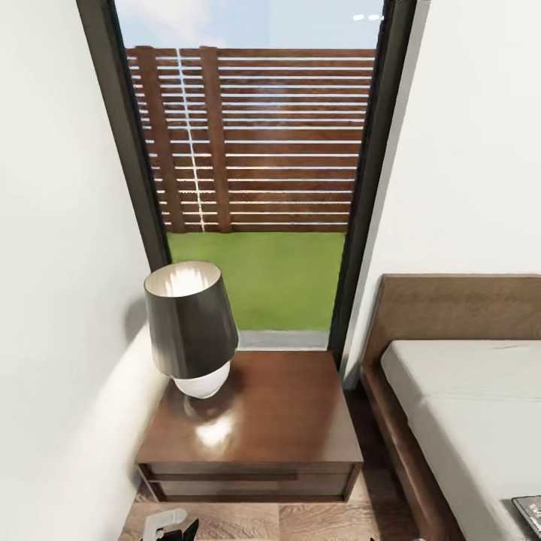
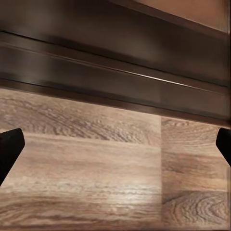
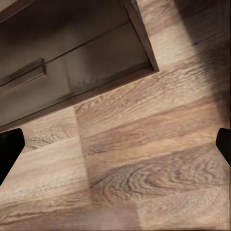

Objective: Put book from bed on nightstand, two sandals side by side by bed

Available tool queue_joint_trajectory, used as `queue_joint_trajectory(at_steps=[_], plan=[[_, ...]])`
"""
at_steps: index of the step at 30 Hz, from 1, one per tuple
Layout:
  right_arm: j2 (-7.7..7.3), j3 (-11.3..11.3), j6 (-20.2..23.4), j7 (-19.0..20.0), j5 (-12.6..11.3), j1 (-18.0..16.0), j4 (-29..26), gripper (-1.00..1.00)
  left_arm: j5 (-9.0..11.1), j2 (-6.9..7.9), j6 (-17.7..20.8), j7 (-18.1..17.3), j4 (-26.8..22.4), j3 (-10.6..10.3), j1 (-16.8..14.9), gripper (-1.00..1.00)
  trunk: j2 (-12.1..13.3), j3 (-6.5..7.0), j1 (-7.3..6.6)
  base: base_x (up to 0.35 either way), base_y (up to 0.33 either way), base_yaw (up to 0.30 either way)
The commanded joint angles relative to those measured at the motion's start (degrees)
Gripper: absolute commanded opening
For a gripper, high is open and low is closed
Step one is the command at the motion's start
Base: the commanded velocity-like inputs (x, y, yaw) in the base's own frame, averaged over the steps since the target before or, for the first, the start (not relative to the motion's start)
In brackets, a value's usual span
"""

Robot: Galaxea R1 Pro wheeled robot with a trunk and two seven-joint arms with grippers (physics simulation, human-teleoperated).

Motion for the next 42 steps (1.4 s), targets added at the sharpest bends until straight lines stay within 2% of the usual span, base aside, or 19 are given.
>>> queue_joint_trajectory(at_steps=[1,8,17,42], plan=[[-0.03,0.4,-0.2,0.2,-0.5,-0.1,0.1,1.00,0.2,0.02,0.0,-0.5,0.1,0.4,0.0,1.00,0.0,-0.05,-0.01,0.000,0.000,-0.275],[-0.04,0.4,-0.2,0.2,-0.5,-0.1,0.1,1.00,0.3,0.02,0.0,-0.5,0.0,0.5,0.0,1.00,0.0,-0.05,-0.01,0.000,0.000,-0.247],[-0.04,0.4,-0.2,0.3,-0.5,-0.1,0.1,1.00,0.3,0.02,0.0,-0.5,0.0,0.5,0.0,1.00,0.0,-0.05,-0.01,0.000,0.000,-0.029],[-0.04,0.4,-0.2,0.3,-0.5,-0.1,0.1,1.00,0.4,0.02,0.0,-0.4,-0.1,0.5,0.0,1.00,10.0,4.44,-5.50,0.000,0.000,0.000]])
